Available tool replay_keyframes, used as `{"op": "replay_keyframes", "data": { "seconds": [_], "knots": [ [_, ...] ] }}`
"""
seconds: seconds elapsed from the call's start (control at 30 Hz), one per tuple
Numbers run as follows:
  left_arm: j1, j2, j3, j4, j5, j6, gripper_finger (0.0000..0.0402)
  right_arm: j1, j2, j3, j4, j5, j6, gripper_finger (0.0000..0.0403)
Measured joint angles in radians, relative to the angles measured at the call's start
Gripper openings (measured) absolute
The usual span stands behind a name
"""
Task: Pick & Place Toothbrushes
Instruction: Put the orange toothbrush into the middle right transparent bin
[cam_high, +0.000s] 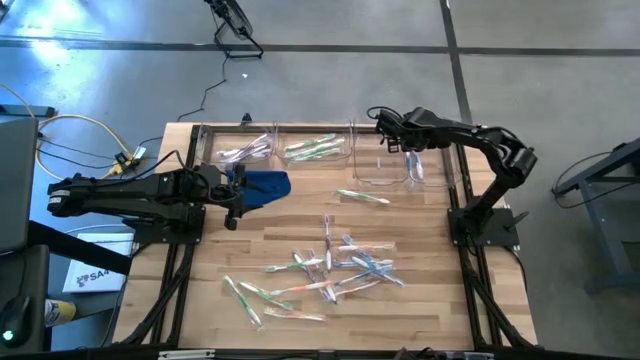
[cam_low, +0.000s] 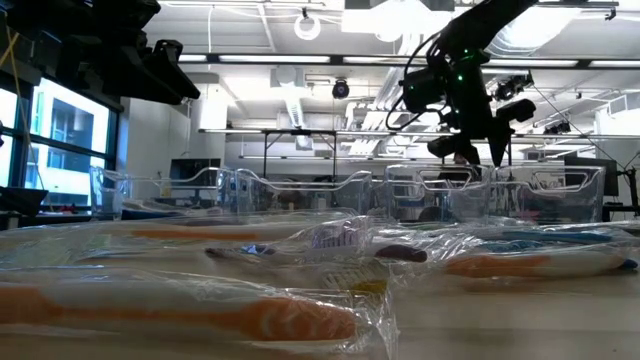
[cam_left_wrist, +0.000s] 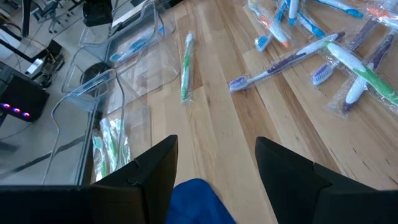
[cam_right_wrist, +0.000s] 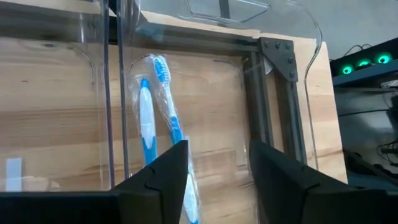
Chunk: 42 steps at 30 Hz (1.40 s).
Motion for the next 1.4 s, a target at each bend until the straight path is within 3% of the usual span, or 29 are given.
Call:
{"op": "replay_keyframes", "data": {
  "seconds": [0.37,0.67,1.03,1.4],
  "knots": [
    [0.0,0.0,0.0,0.0,0.0,0.0,0.021,0.0,-0.063,0.063,0.001,-0.017,-0.117,0.0125],
    [0.0,0.0,0.0,0.0,0.0,0.0,0.021,0.013,-0.153,0.101,0.003,-0.176,-0.165,0.0088],
    [0.0,0.0,0.0,0.0,0.0,-0.007,0.021,0.163,-0.308,0.101,0.093,-0.096,-0.243,0.0009],
    [0.0,0.0,0.0,0.0,0.0,-0.007,0.021,0.331,-0.409,0.101,0.246,-0.104,-0.234,0.0003]
  ]
}}
